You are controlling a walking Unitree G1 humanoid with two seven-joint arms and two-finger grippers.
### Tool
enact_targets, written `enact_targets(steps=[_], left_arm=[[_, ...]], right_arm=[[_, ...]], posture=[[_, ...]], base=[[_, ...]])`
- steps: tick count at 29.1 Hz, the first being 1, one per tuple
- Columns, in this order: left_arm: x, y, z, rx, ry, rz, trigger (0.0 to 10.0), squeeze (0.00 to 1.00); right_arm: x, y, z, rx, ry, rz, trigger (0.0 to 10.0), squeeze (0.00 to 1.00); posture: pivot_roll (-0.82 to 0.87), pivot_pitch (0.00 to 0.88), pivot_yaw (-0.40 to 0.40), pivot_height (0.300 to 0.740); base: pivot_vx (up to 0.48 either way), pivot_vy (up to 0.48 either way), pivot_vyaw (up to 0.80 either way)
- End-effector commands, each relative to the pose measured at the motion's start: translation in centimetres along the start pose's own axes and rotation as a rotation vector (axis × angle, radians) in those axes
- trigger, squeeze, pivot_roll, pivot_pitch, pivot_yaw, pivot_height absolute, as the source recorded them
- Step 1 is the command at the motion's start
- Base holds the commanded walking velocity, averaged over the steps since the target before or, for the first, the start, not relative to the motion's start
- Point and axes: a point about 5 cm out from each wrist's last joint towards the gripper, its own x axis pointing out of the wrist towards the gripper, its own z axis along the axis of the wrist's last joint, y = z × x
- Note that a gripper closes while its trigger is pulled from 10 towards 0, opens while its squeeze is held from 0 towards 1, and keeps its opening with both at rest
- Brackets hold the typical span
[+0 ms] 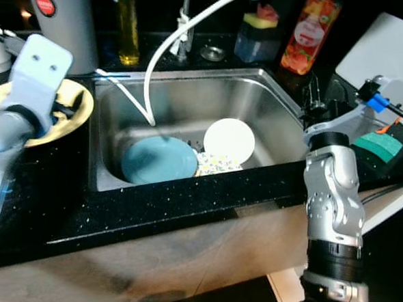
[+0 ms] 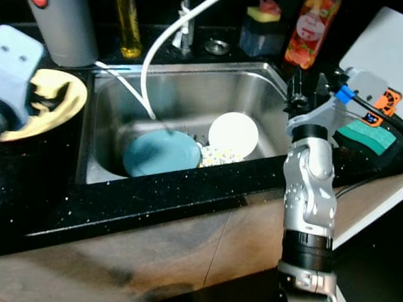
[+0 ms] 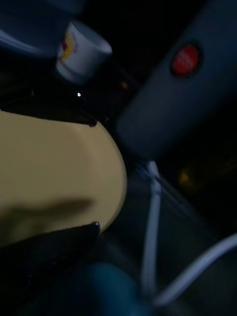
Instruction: Kitchen organization
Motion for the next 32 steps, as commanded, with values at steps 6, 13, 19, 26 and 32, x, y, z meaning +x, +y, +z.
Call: enact_targets(steps=[6,13,19,26,32], left_arm=[[-0.9,0.2,-2.3,0.218,0.124,-0.085,10.0,0.0],[-0.8,-3.2,-2.6,0.327,0.154,-0.216,10.0,0.0],[-1.1,-3.5,-1.5,0.351,0.102,-0.293,10.0,0.0],[-0.6,-1.1,1.1,0.383,0.006,-0.142,10.0,0.0],[-0.8,-2.0,0.0,0.415,0.058,-0.225,10.0,0.0]], right_arm=[[0.2,-0.3,0.1,-0.008,-0.014,-0.008,10.0,0.0],[0.0,-0.1,-0.2,-0.013,-0.003,0.0,10.0,0.0],[0.1,-0.2,-0.2,-0.017,-0.004,-0.001,10.0,0.0],[0.1,-0.2,-0.2,-0.015,-0.005,0.001,10.0,0.0],[0.2,-0.1,-0.3,-0.013,-0.005,0.003,10.0,0.0]], posture=[[0.22,0.055,-0.035,0.74],[0.2,0.057,-0.034,0.74],[0.2,0.061,-0.034,0.74],[0.21,0.06,-0.039,0.74],[0.21,0.057,-0.036,0.74]], base=[[0.0,0.0,0.0],[0.0,0.0,0.0],[0.0,0.0,0.0],[0.0,0.0,0.0],[0.0,0.0,0.0]])
